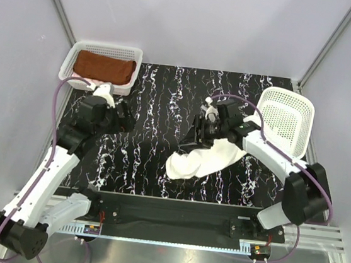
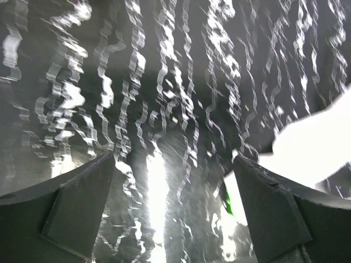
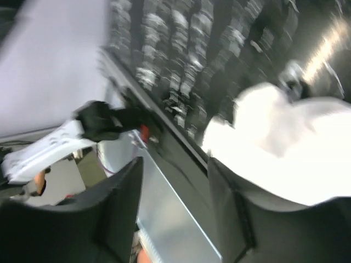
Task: Fold and stack the towels
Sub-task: Move the towel to the center of the board
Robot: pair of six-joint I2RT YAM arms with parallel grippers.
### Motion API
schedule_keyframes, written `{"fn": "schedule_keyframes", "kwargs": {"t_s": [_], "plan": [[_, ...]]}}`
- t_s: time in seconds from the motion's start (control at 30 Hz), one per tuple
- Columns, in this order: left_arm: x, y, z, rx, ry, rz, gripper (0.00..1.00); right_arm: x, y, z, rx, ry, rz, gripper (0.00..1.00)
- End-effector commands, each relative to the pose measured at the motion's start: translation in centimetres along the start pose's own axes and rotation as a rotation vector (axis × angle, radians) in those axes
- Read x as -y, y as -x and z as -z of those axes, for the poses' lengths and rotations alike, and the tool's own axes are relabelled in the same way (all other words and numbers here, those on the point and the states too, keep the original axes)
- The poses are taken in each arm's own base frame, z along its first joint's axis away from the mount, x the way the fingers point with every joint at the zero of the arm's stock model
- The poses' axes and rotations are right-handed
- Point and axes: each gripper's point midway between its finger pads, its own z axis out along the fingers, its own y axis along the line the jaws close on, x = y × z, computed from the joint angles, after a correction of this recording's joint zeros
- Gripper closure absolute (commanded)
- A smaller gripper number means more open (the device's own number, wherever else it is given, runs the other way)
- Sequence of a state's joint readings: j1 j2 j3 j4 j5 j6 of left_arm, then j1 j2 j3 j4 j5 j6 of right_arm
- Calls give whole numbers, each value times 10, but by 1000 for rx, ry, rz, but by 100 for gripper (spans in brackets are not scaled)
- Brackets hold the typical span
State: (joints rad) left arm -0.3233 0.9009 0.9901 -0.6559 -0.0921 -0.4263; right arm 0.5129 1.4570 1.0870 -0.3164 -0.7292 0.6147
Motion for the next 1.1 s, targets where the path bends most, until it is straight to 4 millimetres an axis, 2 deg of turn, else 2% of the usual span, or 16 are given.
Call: {"fn": "schedule_keyframes", "kwargs": {"t_s": [0.0,0.03,0.07,0.23,0.3,0.4,0.43,0.53,0.57,0.7,0.77,0.83,0.9,0.93,0.97,1.07], "plan": [[30,-18,-11,-62,-186,-1,7,12,17,-2,90,-126,74,37],[36,-29,-19,-109,-212,2,10,14,46,11,197,-237,121,35],[42,-38,-24,-144,-236,15,11,26,44,23,188,-346,96,33],[68,-92,-54,-305,-268,-11,16,71,111,104,427,-787,27,27],[80,-105,-63,-327,-286,-19,17,90,109,114,411,-852,-42,27],[109,-128,-63,-338,-382,-54,17,114,105,103,346,-901,-52,28],[120,-139,-60,-365,-411,-68,16,134,104,105,324,-980,-45,27],[129,-173,-65,-477,-381,-104,16,182,99,127,275,-1123,-161,28],[130,-174,-69,-469,-353,-126,15,193,100,135,275,-1145,-181,29],[133,-206,-71,-533,-317,-185,14,207,96,149,297,-1218,-189,30],[136,-220,-73,-563,-314,-207,16,207,91,140,300,-1161,-216,32],[136,-226,-76,-581,-294,-223,24,211,85,132,281,-1149,-250,34],[136,-218,-78,-557,-272,-219,66,220,84,129,271,-1171,-257,35],[136,-216,-78,-550,-264,-221,67,222,84,129,266,-1179,-255,35],[140,-207,-75,-524,-271,-217,79,225,85,128,264,-1189,-252,35],[138,-173,-70,-453,-223,-227,98,233,88,128,253,-1224,-259,36]]}}
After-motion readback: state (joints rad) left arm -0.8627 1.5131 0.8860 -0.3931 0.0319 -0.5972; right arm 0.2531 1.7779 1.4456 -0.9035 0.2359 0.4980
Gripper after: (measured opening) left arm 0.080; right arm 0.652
